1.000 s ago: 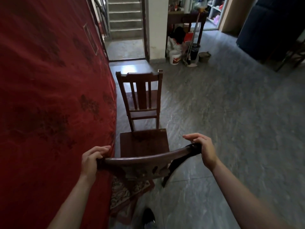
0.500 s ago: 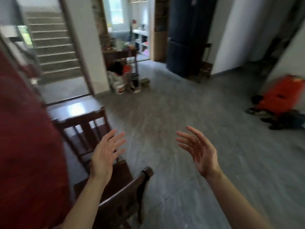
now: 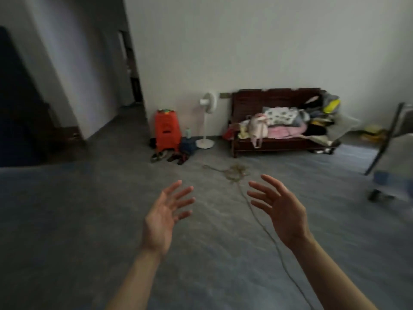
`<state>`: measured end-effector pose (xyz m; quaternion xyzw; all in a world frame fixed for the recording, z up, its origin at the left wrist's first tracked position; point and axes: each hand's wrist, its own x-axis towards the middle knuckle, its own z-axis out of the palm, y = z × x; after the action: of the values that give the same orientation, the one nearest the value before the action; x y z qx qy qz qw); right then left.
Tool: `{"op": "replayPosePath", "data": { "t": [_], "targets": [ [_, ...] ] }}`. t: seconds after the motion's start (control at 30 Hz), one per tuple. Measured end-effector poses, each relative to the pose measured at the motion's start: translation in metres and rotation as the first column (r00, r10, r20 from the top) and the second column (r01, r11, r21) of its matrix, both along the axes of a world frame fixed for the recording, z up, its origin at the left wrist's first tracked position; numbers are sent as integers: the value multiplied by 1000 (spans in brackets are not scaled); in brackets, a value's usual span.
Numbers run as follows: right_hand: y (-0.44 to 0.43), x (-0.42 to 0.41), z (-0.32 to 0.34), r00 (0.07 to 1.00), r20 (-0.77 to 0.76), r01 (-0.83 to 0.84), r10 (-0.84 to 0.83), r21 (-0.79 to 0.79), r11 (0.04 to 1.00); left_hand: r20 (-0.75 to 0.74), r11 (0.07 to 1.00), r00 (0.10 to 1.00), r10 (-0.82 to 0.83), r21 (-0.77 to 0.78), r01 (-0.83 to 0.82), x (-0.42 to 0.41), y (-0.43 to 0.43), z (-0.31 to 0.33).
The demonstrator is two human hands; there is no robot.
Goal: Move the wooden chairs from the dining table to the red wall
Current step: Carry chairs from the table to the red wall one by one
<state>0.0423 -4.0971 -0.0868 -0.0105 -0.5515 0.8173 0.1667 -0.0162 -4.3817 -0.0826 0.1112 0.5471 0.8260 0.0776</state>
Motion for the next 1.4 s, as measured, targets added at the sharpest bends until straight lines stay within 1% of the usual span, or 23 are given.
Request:
{"op": "replayPosePath", "data": {
  "t": [0.13,0.27,0.4,0.53,0.7,0.8,0.93,1.0,1.07,1.17,1.27,1.4],
  "targets": [
    [131,-9,4,980,-6,197,-197,2,980,-13,983,983,-184,-11,184,-61,155,11],
    [260,-27,17,933,-28,359,-358,7,933,-29,953,952,-303,14,304,-115,296,29],
    [356,-50,31,896,-43,444,-442,34,895,-48,913,913,-406,35,408,-164,407,42],
    [428,-93,33,873,-51,487,-484,45,872,-64,884,886,-460,59,464,-225,493,40],
    [516,-189,25,848,-62,530,-526,106,842,-99,865,866,-491,64,498,-333,589,21],
    [566,-259,34,832,-36,551,-554,168,817,-77,853,857,-510,80,515,-412,644,20],
    [649,-337,62,804,-69,590,-591,217,778,-101,821,822,-561,60,568,-513,744,52],
    [696,-362,78,762,-90,644,-641,210,736,-121,798,795,-594,31,601,-549,800,71],
    [746,-382,84,706,-105,707,-701,170,687,-136,766,760,-635,17,643,-579,859,78],
    [813,-413,76,657,-94,753,-748,117,647,-119,731,725,-678,-6,682,-617,934,69],
    [887,-460,53,605,-47,792,-795,132,596,-72,710,706,-704,-37,704,-662,1014,48],
    [994,-536,28,579,-26,807,-815,162,568,-46,731,731,-681,-106,674,-728,1123,35]
  ]
}}
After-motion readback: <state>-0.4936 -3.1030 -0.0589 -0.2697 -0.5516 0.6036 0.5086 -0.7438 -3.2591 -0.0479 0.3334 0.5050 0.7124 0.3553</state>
